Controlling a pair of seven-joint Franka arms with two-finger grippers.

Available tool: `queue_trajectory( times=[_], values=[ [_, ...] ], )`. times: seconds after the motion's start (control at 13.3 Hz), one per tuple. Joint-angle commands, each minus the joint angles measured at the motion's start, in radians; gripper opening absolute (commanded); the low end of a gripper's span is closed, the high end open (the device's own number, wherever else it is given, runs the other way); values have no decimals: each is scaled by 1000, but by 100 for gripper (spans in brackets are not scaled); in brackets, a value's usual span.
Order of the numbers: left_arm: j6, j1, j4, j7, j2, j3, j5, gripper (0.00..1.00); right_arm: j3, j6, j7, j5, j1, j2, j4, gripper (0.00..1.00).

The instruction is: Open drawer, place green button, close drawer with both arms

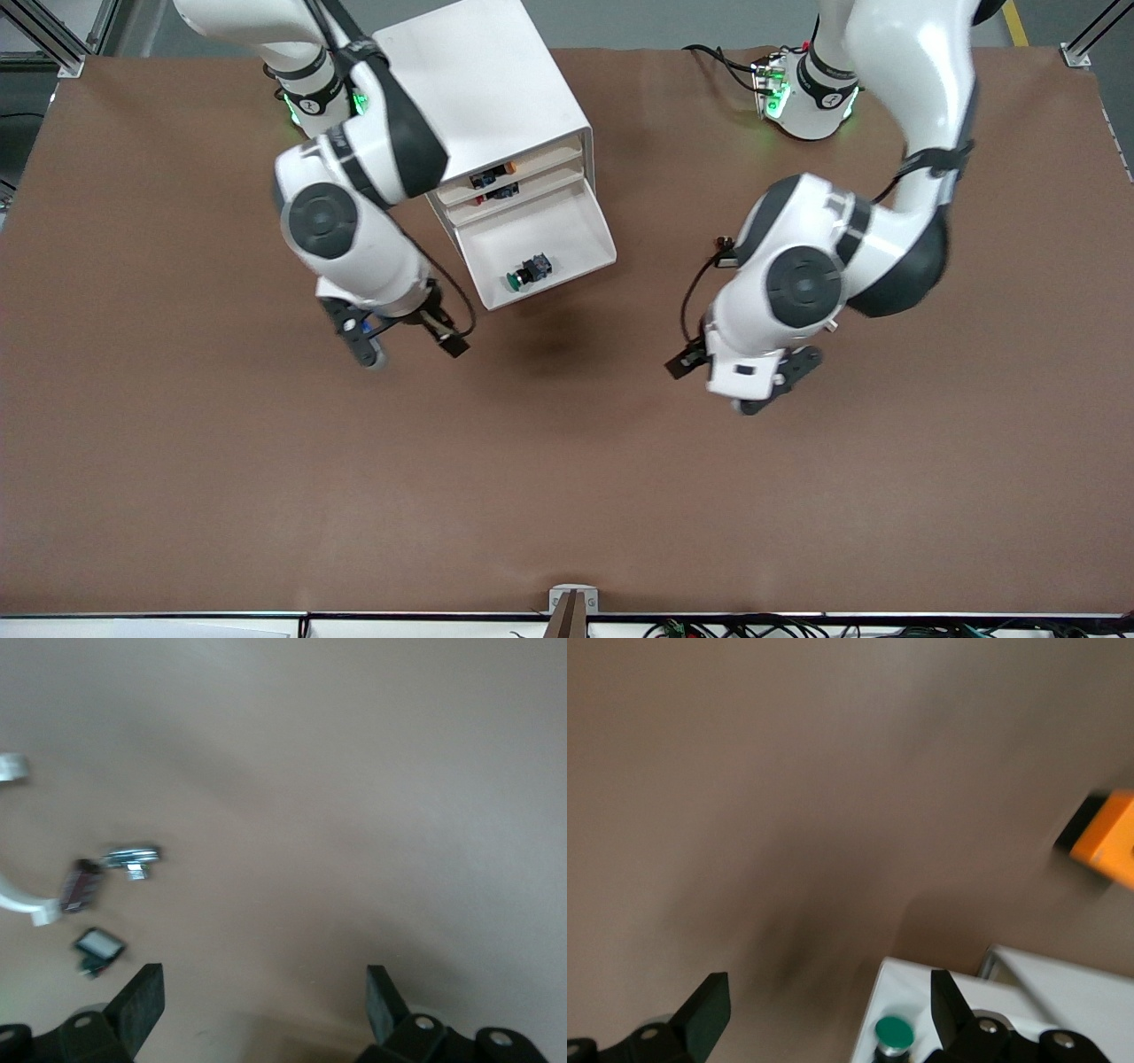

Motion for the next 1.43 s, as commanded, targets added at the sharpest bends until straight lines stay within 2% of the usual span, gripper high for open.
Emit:
queue_trajectory(
  times=[0.0, 0.15, 0.3, 0.6, 0.83, 1.06, 1.36],
  values=[
    [101, -59, 17, 111, 80, -4, 44, 100, 21, -90, -252, -9, -104, -15, 54, 100],
    [167, -92, 15, 166, 131, -7, 17, 100, 23, -145, -389, -6, -195, -33, 71, 100],
    [241, -136, -35, 167, 146, -6, -2, 100, 21, -182, -491, -10, -269, -57, 70, 100],
    [256, -213, -91, 167, 156, -10, -38, 100, 20, -268, -754, -9, -411, -122, 68, 100],
    [255, -260, -94, 167, 179, -12, -89, 100, 18, -316, -925, -15, -464, -193, 62, 100],
    [253, -297, -94, 159, 185, -12, -132, 100, 20, -380, -1077, -107, -487, -264, 59, 100],
    [243, -356, -94, 73, 180, -13, -143, 100, 23, -454, -1186, -136, -522, -328, 49, 100]
  ],
)
